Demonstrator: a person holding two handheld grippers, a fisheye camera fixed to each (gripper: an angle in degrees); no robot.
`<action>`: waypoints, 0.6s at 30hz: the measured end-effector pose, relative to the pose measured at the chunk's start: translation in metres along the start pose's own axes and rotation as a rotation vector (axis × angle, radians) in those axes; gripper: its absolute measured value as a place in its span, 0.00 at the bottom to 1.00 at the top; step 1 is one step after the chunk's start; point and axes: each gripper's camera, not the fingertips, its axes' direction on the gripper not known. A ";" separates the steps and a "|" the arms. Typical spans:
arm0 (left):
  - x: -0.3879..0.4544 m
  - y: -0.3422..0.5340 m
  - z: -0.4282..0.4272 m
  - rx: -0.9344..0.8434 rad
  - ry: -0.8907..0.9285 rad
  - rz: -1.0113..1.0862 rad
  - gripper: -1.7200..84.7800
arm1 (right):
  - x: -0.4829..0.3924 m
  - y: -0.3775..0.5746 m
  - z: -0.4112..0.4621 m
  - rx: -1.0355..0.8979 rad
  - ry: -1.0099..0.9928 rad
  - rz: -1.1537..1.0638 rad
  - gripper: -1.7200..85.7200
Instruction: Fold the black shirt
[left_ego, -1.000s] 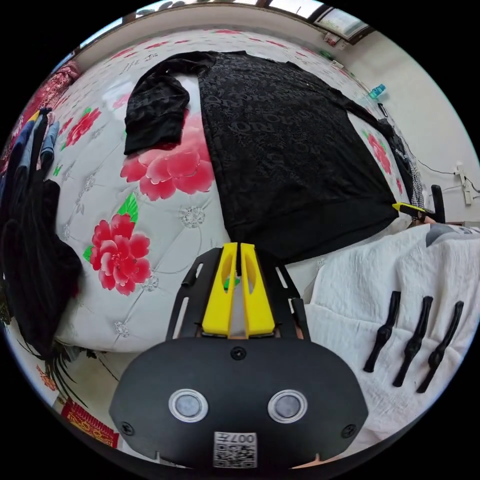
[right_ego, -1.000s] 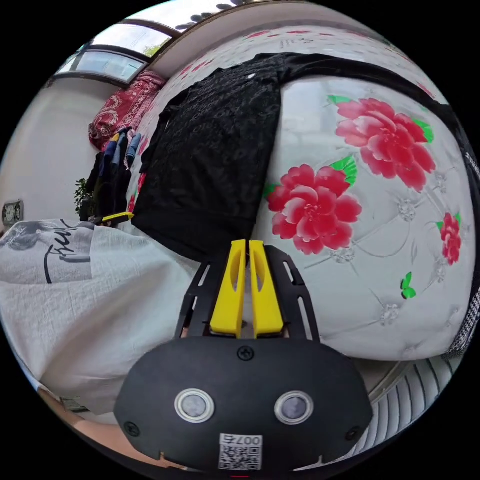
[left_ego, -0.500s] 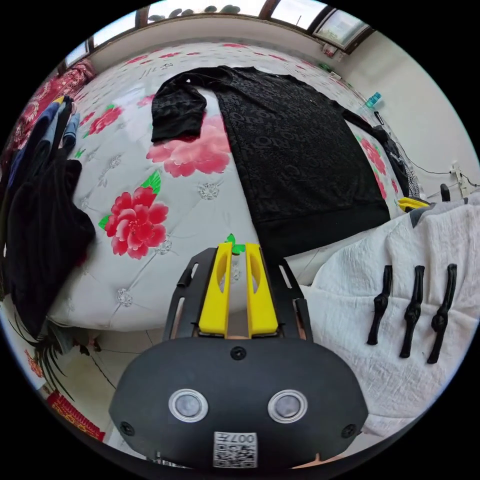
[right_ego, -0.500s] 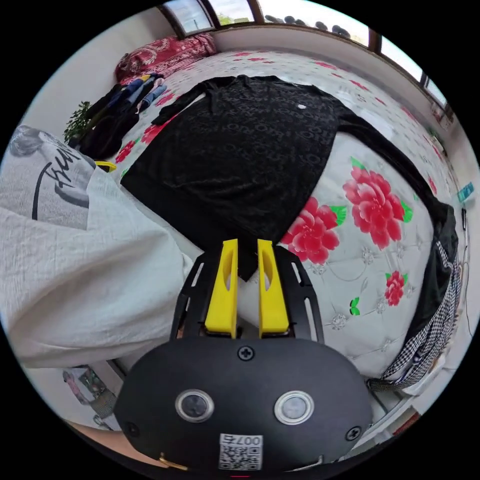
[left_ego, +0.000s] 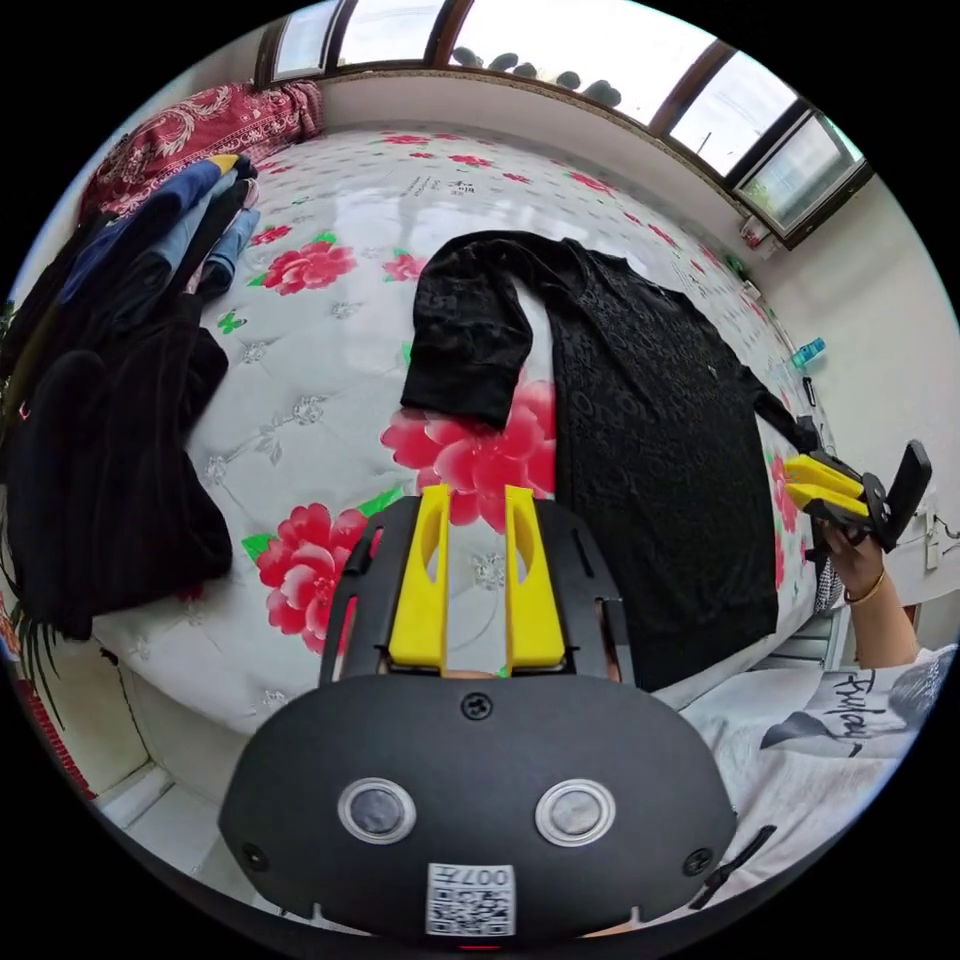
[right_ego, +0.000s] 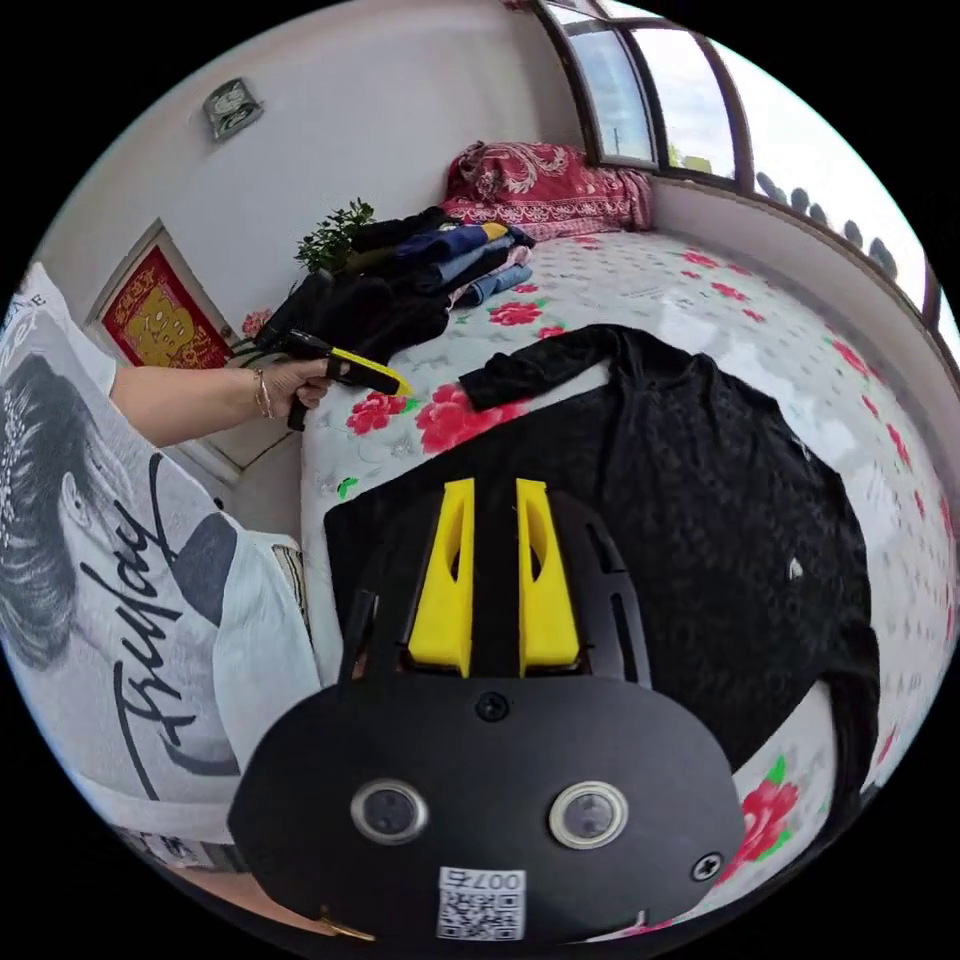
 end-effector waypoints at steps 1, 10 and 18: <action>-0.003 -0.005 0.002 0.000 0.001 -0.005 0.13 | -0.003 -0.013 0.006 -0.006 0.006 -0.024 0.10; -0.048 -0.065 0.051 -0.061 0.068 -0.102 0.15 | -0.017 -0.156 0.129 -0.166 0.087 -0.300 0.10; -0.026 -0.076 0.067 -0.054 -0.041 -0.013 0.01 | 0.151 -0.212 0.139 -0.143 0.246 -0.036 0.10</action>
